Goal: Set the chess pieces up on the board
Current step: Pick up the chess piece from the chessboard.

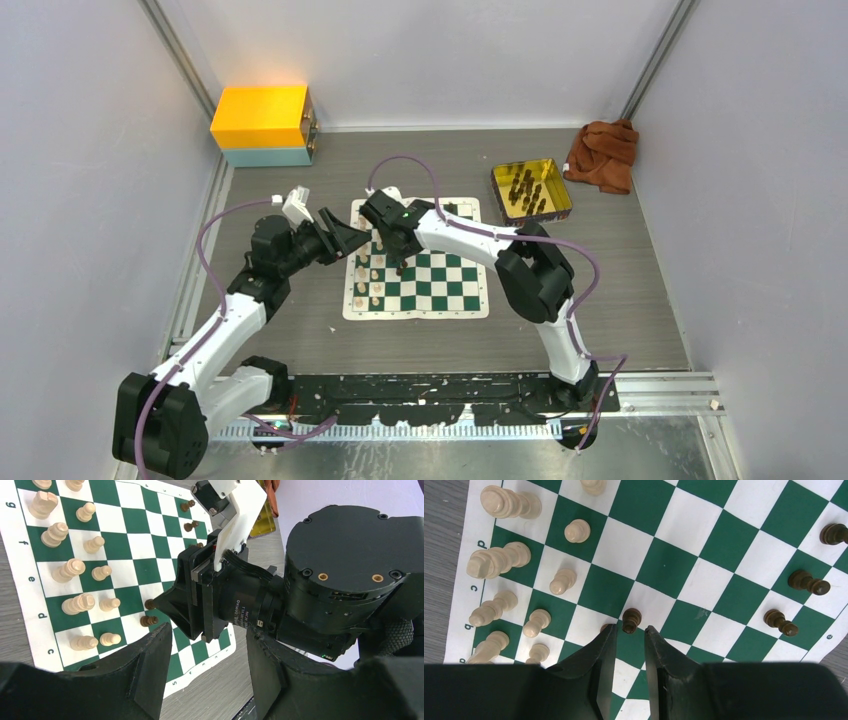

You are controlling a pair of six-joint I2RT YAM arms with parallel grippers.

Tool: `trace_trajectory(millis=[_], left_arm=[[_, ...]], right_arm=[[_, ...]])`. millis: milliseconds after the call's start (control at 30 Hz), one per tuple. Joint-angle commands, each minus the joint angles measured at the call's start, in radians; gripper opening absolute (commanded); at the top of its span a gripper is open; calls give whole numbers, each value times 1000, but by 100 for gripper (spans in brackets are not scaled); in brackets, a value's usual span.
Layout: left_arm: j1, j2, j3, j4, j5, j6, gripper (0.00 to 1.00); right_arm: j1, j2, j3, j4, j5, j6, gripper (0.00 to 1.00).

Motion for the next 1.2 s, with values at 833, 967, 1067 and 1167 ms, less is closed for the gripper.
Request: trace_trajectory(millis=[833, 967, 1067, 1167], left_arm=[[-3, -3, 6, 21, 0, 21, 57], [-3, 4, 6, 25, 0, 20, 57], [-3, 5, 5, 27, 2, 20, 57], [-3, 8, 7, 28, 2, 18, 57]], right_arm=[[3, 41, 21, 33, -8, -1, 25], [0, 38, 21, 31, -2, -7, 14], [0, 25, 19, 31, 8, -12, 7], [0, 2, 20, 31, 21, -14, 5]])
